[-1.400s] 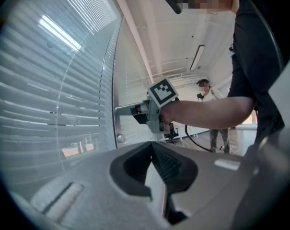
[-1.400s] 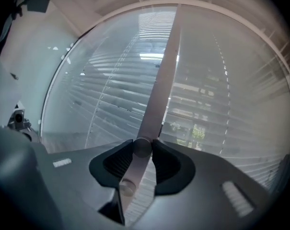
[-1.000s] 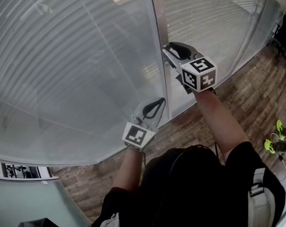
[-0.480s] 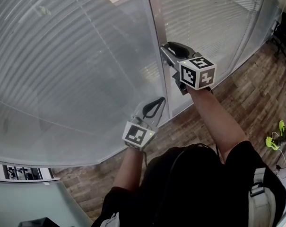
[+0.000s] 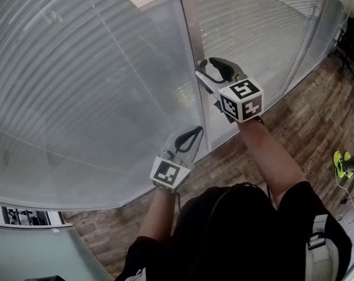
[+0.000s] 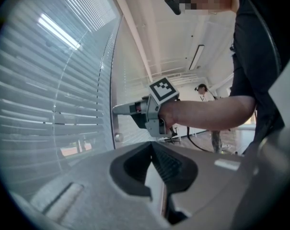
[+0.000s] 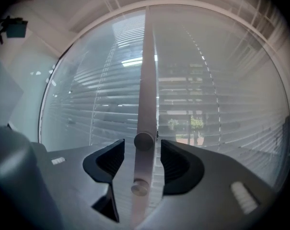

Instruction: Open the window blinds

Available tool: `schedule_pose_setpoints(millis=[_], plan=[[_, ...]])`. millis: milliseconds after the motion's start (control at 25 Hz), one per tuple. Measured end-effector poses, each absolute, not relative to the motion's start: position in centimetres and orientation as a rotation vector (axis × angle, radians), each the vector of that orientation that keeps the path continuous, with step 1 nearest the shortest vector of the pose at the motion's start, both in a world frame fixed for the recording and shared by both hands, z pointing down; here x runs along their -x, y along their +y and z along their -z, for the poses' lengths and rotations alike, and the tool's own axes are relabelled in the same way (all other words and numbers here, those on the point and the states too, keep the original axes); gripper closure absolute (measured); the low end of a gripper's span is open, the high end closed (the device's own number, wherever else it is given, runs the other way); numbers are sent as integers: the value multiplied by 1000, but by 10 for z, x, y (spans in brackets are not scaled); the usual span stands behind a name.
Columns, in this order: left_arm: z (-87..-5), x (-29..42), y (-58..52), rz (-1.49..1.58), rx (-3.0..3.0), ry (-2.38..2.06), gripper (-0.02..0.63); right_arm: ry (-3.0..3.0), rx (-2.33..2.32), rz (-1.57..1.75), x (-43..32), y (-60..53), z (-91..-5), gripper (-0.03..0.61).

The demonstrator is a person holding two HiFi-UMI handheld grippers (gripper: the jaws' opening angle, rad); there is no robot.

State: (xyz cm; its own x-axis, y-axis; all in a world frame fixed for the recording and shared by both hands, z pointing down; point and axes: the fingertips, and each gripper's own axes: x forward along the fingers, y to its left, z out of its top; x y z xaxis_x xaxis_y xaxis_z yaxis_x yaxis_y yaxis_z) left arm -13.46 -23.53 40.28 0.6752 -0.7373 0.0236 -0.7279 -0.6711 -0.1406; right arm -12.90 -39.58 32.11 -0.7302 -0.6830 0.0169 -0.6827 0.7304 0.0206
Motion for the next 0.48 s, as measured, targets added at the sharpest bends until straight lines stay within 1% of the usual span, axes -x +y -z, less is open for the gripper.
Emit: schedule_pose_setpoints(millis=[80,280,480], plan=[[-405,134,-236,96,2759,1213,609,-2799,-1120,229,130,-392,-323,328],[-404,132,-237,95,2763,1207,610,-2429,-1040,809,130,-387,-308,328],[-403,129,-238,57,2766,1199,611,-2147,-928,1154,135,-388,-306,328]])
